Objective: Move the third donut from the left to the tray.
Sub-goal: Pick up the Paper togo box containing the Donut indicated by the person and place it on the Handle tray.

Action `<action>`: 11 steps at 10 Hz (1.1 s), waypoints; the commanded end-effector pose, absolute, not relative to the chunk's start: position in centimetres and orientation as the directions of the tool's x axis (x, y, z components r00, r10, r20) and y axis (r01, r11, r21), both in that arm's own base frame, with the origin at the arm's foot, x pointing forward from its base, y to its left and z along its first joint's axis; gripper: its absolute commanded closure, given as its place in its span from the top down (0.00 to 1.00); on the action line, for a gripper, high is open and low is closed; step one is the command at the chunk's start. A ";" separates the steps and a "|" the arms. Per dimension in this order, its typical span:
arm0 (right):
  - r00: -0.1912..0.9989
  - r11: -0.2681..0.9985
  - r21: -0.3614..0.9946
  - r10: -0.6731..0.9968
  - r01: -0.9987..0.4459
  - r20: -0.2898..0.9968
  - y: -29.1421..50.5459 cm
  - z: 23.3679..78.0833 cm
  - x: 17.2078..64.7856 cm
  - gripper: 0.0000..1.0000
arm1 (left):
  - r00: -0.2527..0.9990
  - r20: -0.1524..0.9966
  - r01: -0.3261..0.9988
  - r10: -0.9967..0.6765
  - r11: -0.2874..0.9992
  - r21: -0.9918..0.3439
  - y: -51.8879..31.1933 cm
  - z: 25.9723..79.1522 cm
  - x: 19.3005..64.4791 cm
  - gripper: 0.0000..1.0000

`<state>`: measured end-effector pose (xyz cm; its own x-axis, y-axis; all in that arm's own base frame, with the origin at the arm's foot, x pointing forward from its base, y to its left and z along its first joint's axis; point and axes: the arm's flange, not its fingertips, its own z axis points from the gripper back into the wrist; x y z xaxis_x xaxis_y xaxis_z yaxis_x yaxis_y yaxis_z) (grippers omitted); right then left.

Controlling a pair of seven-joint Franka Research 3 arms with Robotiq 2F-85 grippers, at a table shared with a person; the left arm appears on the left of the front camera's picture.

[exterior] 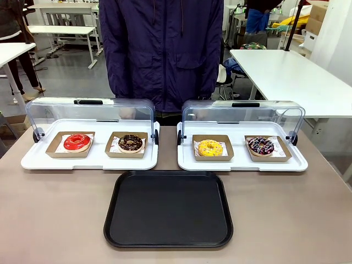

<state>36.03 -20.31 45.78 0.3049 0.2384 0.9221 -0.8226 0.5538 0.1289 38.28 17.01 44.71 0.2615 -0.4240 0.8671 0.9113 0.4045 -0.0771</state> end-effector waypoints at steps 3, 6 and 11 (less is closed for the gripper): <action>0.276 0.549 0.110 0.230 -0.829 0.933 -20.3 45.8 36.3 1.00 | 0.255 0.867 0.914 -0.428 0.399 -0.072 17.2 44.9 38.3 1.00; 0.276 0.549 0.110 0.230 -0.829 0.933 -20.3 45.8 36.3 1.00 | 0.255 0.867 0.914 -0.428 0.399 -0.072 17.2 44.9 38.3 1.00; 0.276 0.549 0.110 0.230 -0.829 0.933 -20.3 45.8 36.3 1.00 | 0.255 0.867 0.914 -0.428 0.399 -0.072 17.2 44.9 38.3 1.00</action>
